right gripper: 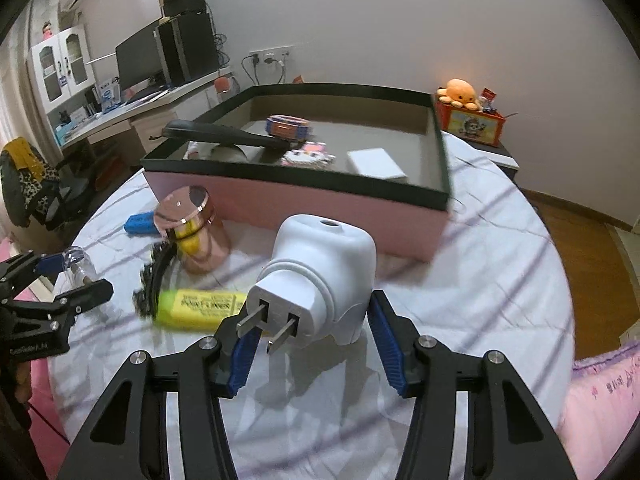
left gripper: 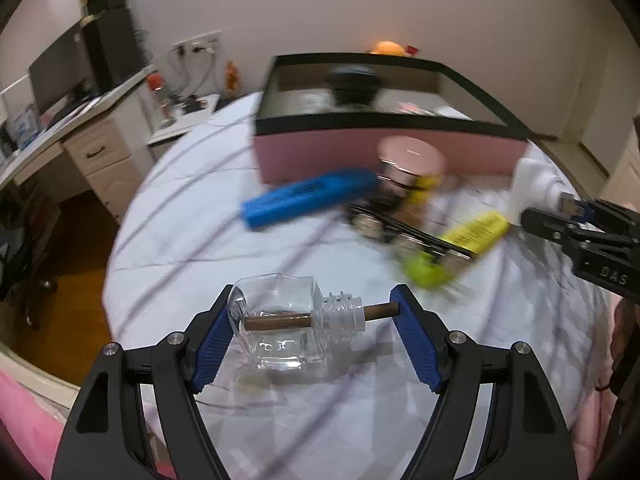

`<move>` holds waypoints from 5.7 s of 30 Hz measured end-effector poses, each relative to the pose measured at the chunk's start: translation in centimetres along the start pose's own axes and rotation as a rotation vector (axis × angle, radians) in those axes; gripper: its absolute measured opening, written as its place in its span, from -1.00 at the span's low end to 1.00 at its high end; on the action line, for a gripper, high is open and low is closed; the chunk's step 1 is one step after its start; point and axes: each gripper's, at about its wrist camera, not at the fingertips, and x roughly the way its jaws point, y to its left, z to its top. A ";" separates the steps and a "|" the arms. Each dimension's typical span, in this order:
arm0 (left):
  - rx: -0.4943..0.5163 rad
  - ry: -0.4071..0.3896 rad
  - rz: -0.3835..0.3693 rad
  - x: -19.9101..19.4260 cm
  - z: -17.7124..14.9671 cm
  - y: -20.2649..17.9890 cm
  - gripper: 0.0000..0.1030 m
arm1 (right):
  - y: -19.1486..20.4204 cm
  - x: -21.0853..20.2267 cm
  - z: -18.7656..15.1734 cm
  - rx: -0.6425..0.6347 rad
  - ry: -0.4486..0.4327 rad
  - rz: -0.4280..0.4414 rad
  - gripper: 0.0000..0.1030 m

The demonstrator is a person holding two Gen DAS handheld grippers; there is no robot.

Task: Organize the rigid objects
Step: 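Lift the glass bottle with the left tool while the right tool lifts the plug adapter, then carry the bottle and plug adapter over the pink box with both tools, then lower the bottle and adapter into the pink box and open both tools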

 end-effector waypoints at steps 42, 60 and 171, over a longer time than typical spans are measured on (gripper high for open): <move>0.020 -0.039 -0.027 -1.5 -0.6 -3.0 0.49 | 0.6 -2.5 -2.8 0.021 -0.056 0.027 0.10; 0.042 -0.014 -0.047 -1.2 -1.2 -3.7 0.49 | 1.0 -2.4 -3.7 0.032 -0.043 0.043 0.40; 0.004 -0.181 0.014 8.2 16.0 -3.0 0.52 | -3.2 5.5 10.5 0.028 -0.202 0.066 0.16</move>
